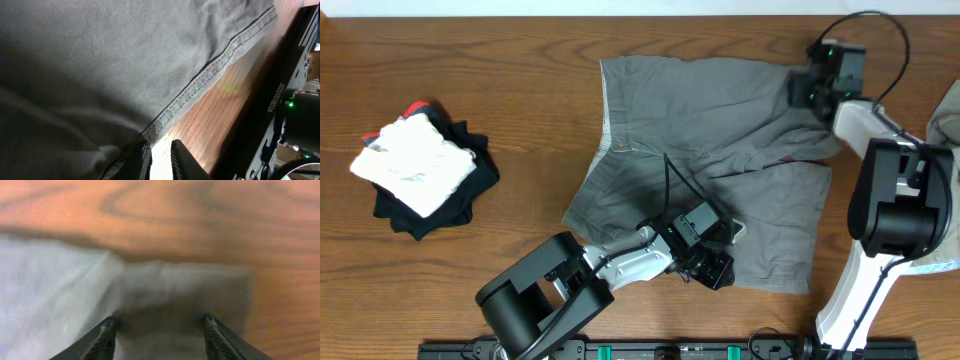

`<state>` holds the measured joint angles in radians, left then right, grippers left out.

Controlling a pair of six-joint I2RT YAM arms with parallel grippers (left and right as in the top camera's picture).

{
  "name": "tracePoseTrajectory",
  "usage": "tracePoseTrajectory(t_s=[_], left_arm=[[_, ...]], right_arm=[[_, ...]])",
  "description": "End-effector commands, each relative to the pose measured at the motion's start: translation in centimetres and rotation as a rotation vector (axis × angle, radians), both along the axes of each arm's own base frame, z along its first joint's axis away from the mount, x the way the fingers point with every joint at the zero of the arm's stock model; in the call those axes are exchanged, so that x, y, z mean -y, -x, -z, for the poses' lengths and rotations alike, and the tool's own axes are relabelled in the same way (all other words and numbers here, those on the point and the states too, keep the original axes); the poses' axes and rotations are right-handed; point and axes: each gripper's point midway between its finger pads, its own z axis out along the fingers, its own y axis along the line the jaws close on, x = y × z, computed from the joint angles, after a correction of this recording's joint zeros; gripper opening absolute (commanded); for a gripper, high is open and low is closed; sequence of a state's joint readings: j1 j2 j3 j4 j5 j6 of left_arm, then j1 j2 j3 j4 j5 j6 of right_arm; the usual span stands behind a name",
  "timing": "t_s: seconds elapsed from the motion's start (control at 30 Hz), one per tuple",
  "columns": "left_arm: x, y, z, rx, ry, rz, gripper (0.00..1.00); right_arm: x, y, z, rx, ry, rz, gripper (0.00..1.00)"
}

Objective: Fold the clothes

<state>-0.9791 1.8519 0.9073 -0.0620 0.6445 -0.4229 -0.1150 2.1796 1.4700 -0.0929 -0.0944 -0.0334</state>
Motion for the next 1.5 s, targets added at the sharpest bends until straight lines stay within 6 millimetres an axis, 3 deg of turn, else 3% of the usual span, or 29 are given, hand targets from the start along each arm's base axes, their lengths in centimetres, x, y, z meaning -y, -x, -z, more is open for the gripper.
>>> tracePoseTrajectory(t_s=[0.0,0.1,0.2,0.27,0.4,0.5,0.63,0.67,0.77,0.9,1.1,1.27,1.47], left_arm=[[0.0,0.0,0.2,-0.002,-0.004,-0.002,0.17],[0.1,-0.5,-0.3,0.022,0.013,0.01,0.17],[0.2,-2.4,-2.3,0.073,0.058,-0.005,0.17],[-0.7,-5.0,-3.9,0.118,0.068,-0.071,0.17],[-4.7,-10.2,-6.4,0.182,0.041,-0.228,0.17],[-8.9,-14.2,-8.0,0.253,0.032,-0.323,0.17],[-16.7,-20.7,-9.4,0.387,-0.049,-0.542,0.17],[-18.7,-22.2,-9.6,0.408,-0.07,-0.603,0.22],[-23.8,-26.3,-10.3,0.476,-0.083,-0.742,0.24],[-27.6,-29.9,-10.9,0.551,-0.042,-0.849,0.41],[-27.4,-32.4,-8.1,0.548,-0.008,-0.841,0.64],[-26.2,-34.1,-4.9,0.472,0.016,-0.804,0.69],[-24.1,-35.5,-2.6,0.4,0.058,-0.747,0.7]], right_arm=[[1.6,-2.3,-4.0,0.054,0.01,0.035,0.61],[1.5,-2.7,-7.7,0.035,-0.001,0.027,0.79],[1.2,-1.7,-11.3,-0.01,-0.015,0.016,0.97],[1.0,0.2,-13.7,-0.071,-0.026,0.017,0.99],[0.3,4.1,-16.1,-0.173,-0.051,0.022,0.99],[-0.1,7.2,-16.5,-0.264,-0.071,0.036,0.99],[-1.0,11.4,-15.2,-0.437,-0.118,0.05,0.98],[-1.3,12.2,-14.8,-0.471,-0.132,0.049,0.98],[-2.4,13.5,-13.7,-0.537,-0.167,0.03,0.95],[-3.4,14.2,-13.0,-0.575,-0.167,0.01,0.95],[-5.2,14.5,-13.0,-0.594,-0.156,-0.032,0.96],[-6.0,15.5,-12.8,-0.637,-0.154,-0.046,0.99],[-6.1,16.4,-12.7,-0.67,-0.156,-0.044,0.99]])
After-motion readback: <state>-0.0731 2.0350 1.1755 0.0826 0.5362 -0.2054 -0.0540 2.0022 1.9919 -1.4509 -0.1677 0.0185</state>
